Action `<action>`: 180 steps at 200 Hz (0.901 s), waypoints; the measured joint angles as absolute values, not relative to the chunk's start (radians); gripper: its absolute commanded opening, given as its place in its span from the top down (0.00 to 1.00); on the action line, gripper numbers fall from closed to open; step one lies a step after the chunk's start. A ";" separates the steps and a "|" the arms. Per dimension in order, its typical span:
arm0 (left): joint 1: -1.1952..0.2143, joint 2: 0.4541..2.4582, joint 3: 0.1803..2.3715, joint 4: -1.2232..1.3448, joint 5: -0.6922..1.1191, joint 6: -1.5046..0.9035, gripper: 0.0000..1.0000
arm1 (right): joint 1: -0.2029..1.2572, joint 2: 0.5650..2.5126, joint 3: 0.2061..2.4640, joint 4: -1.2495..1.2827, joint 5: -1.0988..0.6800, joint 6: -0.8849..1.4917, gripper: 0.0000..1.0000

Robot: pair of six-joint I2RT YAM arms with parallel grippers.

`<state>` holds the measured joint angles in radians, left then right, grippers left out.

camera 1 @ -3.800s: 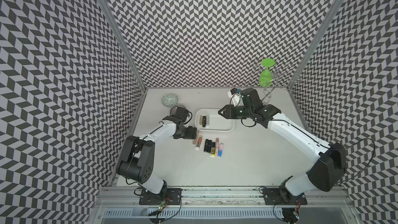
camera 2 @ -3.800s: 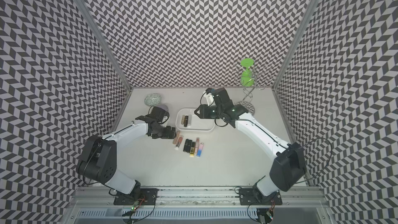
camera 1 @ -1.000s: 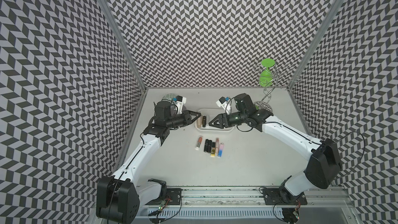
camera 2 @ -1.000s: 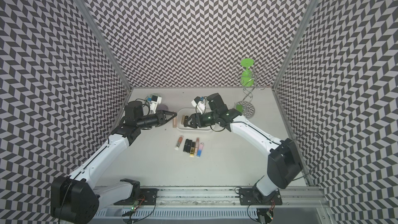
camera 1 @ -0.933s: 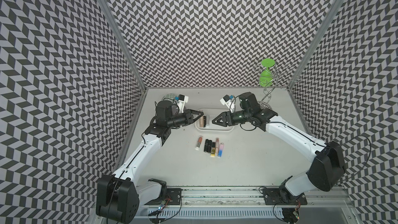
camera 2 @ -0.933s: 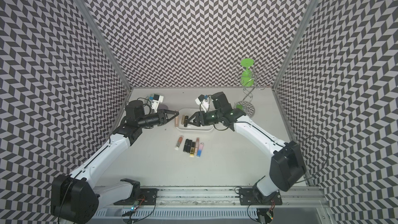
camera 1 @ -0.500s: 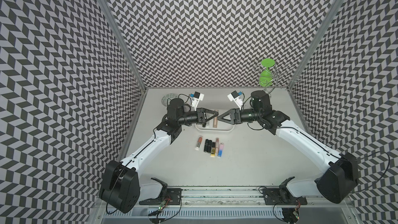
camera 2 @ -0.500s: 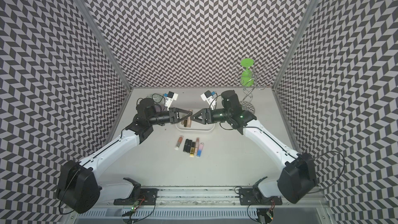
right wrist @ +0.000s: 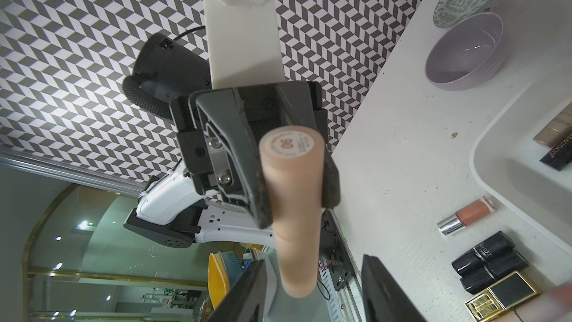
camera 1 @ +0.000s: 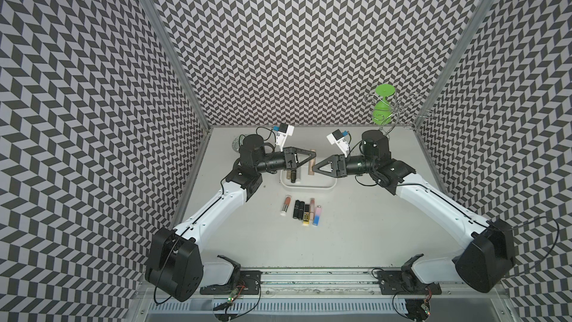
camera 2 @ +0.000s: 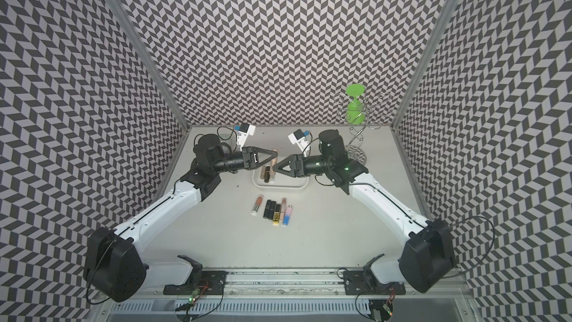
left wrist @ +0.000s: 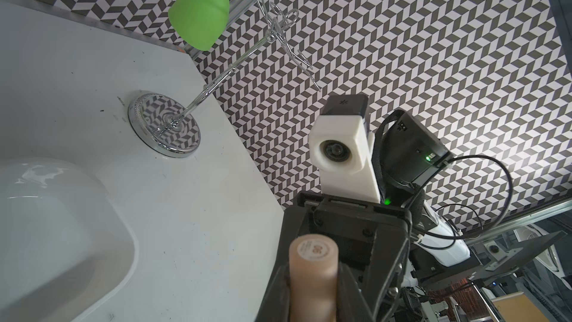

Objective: Put the lipstick into the storage box
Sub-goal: Pick up the lipstick at the center of the board.

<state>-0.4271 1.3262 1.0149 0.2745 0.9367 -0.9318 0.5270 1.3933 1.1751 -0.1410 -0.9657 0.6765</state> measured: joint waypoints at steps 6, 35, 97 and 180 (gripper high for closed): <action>-0.430 1.326 1.016 0.276 0.937 -0.933 0.80 | 0.527 1.393 1.175 -0.128 -0.966 0.683 0.48; -0.439 1.327 1.016 0.278 0.936 -0.937 0.80 | 0.529 1.393 1.175 -0.060 -0.966 0.732 0.51; -0.452 1.326 1.016 0.292 0.923 -0.939 0.80 | 0.533 1.395 1.175 0.000 -0.966 0.793 0.64; -0.446 1.326 1.016 0.303 0.919 -0.944 0.80 | 0.538 1.409 1.175 0.036 -0.966 0.807 0.74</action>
<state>-0.4458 1.3262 1.0157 0.3035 0.9192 -0.9443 0.5381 1.4090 1.1751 0.0364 -0.9661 0.8066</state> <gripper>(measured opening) 0.237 0.338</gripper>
